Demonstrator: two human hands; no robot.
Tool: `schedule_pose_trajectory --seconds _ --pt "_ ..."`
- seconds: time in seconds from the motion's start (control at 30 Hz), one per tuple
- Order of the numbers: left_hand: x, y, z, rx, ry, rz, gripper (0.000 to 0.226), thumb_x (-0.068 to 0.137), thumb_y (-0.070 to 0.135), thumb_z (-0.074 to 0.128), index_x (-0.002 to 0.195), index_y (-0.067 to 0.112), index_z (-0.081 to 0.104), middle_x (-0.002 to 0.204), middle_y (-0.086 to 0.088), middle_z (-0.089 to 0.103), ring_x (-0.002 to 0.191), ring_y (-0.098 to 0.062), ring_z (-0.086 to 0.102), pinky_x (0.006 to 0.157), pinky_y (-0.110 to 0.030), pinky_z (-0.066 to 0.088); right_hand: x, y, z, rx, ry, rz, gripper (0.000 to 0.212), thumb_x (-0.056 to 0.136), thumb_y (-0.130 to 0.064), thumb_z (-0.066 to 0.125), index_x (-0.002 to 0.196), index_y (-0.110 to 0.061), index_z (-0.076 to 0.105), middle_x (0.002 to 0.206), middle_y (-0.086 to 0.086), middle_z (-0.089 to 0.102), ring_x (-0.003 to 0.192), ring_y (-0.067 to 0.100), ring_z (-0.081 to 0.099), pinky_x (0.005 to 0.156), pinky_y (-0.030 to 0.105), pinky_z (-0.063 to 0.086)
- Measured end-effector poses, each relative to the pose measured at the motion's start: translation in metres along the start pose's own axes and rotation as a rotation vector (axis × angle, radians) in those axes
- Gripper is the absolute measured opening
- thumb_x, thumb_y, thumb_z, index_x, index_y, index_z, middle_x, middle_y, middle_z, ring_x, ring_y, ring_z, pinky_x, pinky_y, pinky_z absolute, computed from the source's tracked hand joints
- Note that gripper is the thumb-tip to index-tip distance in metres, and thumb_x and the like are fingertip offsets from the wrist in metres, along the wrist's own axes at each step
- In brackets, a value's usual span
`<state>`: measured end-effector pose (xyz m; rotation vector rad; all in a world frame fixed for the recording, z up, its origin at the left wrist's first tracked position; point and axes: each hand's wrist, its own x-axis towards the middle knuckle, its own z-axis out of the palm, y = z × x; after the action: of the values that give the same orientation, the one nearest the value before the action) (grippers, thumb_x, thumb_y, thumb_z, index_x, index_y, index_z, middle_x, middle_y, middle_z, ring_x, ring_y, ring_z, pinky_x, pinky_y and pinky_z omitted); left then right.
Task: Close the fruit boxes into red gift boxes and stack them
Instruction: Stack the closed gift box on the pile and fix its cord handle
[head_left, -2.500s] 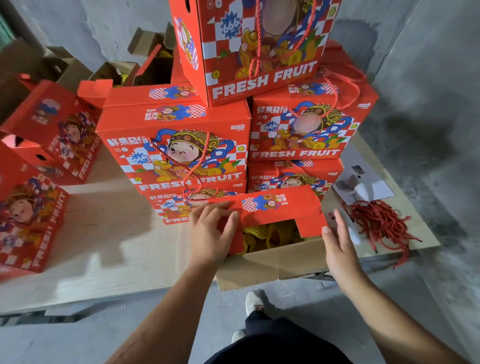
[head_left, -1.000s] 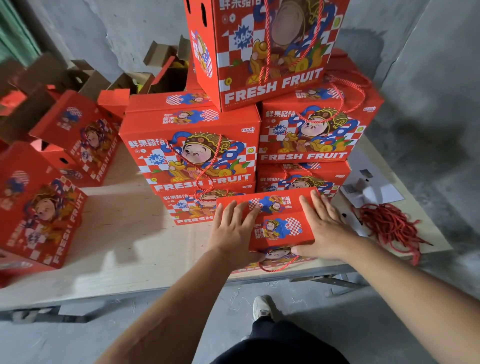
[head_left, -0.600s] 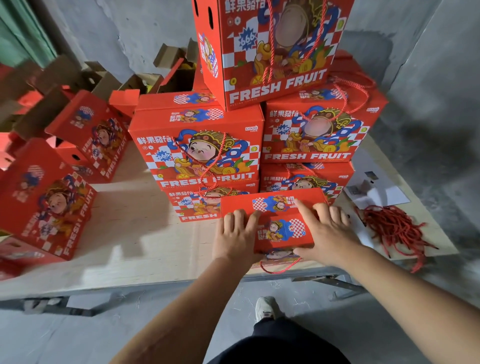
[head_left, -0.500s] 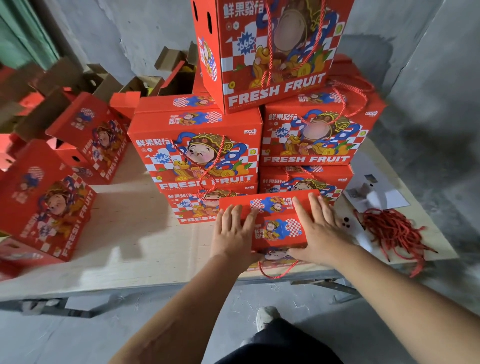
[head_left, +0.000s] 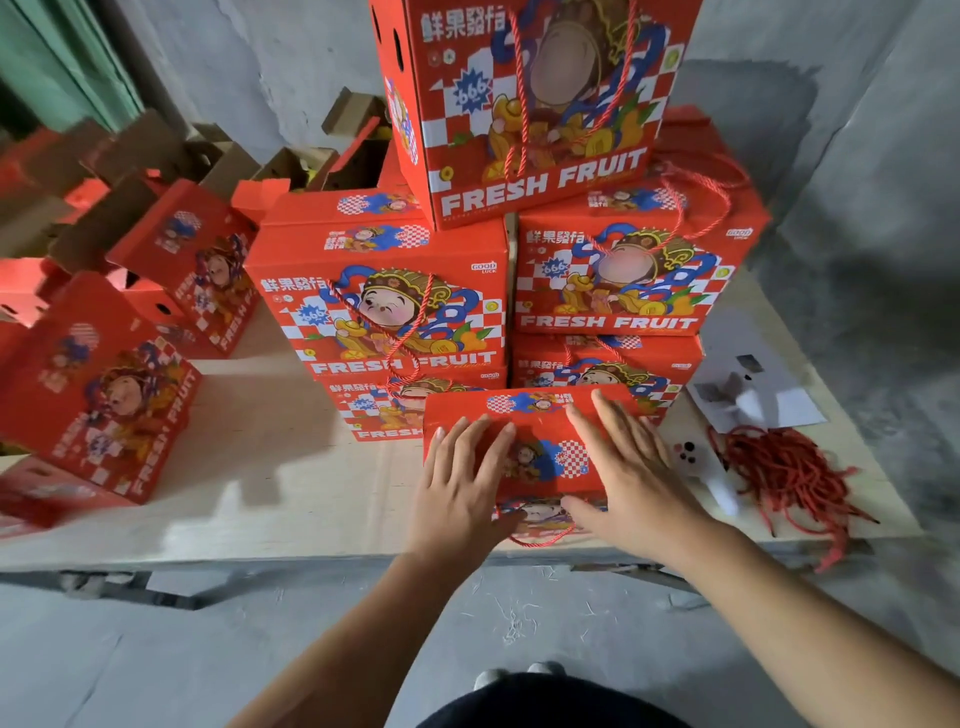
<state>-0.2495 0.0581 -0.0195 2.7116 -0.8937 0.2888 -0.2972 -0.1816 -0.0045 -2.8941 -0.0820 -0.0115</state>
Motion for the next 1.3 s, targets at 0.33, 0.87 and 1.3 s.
schedule_pose_trajectory --seconds 0.33,0.87,1.3 --pt "0.003 0.008 0.001 0.070 -0.080 -0.116 0.098 0.071 0.053 0.089 0.153 0.016 0.051 0.142 -0.014 0.057 0.129 -0.042 0.056 0.109 -0.056 0.047 0.004 0.003 0.004 -0.013 0.074 0.017 0.086 0.082 -0.076 0.050 0.149 -0.022 0.044 0.147 0.000 0.045 0.133 0.028 0.042 0.113 0.048 0.036" --pt "0.016 0.000 0.007 0.245 -0.142 -0.129 0.103 0.048 0.078 0.085 0.128 0.020 0.055 0.121 -0.004 0.053 0.105 -0.031 0.054 0.090 -0.049 0.047 0.014 0.016 0.013 -0.267 0.015 -0.085 0.100 0.062 -0.080 0.072 0.137 -0.020 0.046 0.125 0.003 0.048 0.106 0.028 0.046 0.092 0.045 0.040" --pt "0.045 -0.009 0.011 0.223 -0.481 -0.196 0.136 0.072 0.083 0.070 0.159 0.035 -0.023 0.169 -0.018 -0.025 0.154 -0.046 -0.023 0.116 -0.054 -0.020 0.052 0.021 0.010 -0.055 -0.420 0.002 0.140 0.066 -0.088 0.062 0.145 -0.040 -0.044 0.149 0.004 -0.059 0.148 0.030 -0.040 0.122 0.055 -0.009"
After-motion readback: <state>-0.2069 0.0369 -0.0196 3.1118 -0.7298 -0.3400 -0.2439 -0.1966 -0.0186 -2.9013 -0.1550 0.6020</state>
